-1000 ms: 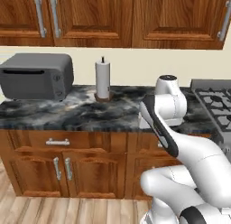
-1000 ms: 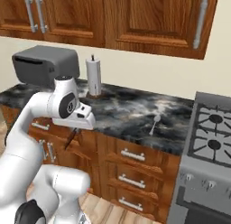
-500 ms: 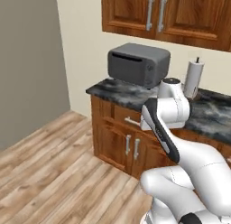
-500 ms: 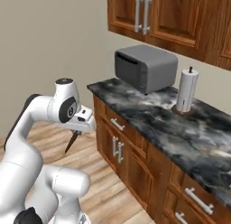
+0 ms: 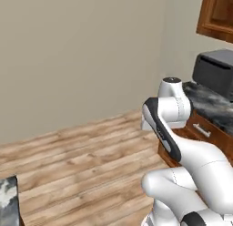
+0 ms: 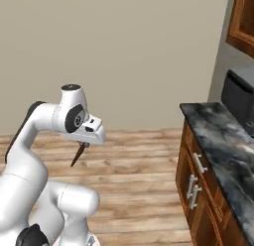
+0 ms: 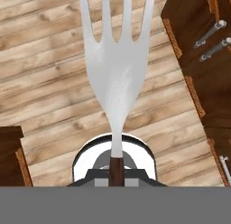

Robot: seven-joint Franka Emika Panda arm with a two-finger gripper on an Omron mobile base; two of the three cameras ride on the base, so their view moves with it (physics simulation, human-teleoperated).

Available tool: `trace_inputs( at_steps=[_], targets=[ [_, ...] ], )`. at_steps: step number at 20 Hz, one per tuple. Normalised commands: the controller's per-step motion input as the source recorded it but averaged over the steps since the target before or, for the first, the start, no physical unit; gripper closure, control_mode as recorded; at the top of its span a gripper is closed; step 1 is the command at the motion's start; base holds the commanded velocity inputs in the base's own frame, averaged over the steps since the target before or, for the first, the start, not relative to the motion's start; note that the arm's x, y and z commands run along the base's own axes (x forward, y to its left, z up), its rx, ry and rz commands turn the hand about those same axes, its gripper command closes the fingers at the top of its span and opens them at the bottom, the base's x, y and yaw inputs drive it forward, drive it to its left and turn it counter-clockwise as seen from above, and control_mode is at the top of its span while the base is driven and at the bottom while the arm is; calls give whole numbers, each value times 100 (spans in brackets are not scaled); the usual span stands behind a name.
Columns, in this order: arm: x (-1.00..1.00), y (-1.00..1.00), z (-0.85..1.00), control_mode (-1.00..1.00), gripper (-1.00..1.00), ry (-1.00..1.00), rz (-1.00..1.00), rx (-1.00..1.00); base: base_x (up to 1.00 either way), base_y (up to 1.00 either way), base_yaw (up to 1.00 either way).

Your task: Take the fork and place it on the left side of the plate. Then take the spoon and place it on the right side of the plate. Make sure they're directly next to the plate.

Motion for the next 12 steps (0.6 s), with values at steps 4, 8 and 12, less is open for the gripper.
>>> trace_inputs(
  at_steps=[4, 8, 12],
  targets=[
    [0, 0, 0, 100, 100, 0, 0, 0, 29, 7, 81],
    [0, 0, 0, 100, 100, 0, 0, 0, 70, 0, 75],
    [0, 0, 0, 100, 100, 0, 0, 0, 100, -14, 60]
  ],
)
